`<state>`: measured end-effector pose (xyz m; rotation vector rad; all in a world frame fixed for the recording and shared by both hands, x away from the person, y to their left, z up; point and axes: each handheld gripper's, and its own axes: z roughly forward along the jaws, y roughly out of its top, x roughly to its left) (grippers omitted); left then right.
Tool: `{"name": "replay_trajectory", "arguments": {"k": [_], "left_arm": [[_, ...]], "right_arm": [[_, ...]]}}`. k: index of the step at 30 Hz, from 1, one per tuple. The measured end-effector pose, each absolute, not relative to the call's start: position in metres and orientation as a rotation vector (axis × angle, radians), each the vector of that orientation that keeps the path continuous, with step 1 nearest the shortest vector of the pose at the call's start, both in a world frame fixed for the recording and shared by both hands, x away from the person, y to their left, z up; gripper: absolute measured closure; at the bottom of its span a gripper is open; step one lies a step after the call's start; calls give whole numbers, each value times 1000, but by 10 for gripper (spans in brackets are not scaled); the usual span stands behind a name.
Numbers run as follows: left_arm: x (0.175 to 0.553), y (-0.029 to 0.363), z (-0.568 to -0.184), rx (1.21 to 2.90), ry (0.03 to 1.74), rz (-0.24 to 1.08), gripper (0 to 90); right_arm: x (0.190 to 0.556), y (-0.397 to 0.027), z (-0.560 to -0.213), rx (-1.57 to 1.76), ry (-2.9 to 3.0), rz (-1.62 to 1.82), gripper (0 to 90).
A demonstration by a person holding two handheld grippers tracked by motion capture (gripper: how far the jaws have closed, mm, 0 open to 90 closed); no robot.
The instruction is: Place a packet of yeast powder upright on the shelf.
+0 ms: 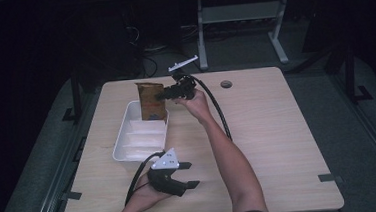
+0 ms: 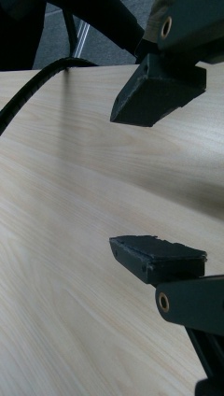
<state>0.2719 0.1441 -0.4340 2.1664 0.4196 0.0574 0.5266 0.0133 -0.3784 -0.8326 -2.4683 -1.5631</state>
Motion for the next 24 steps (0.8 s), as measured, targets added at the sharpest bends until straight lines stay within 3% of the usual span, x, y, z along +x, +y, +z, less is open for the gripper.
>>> {"name": "replay_trajectory", "arguments": {"k": [24], "left_arm": [[273,140,-436,2175,426,45,306]], "right_arm": [[510,-31,-378,-838,-2412,-1570,440]]}}
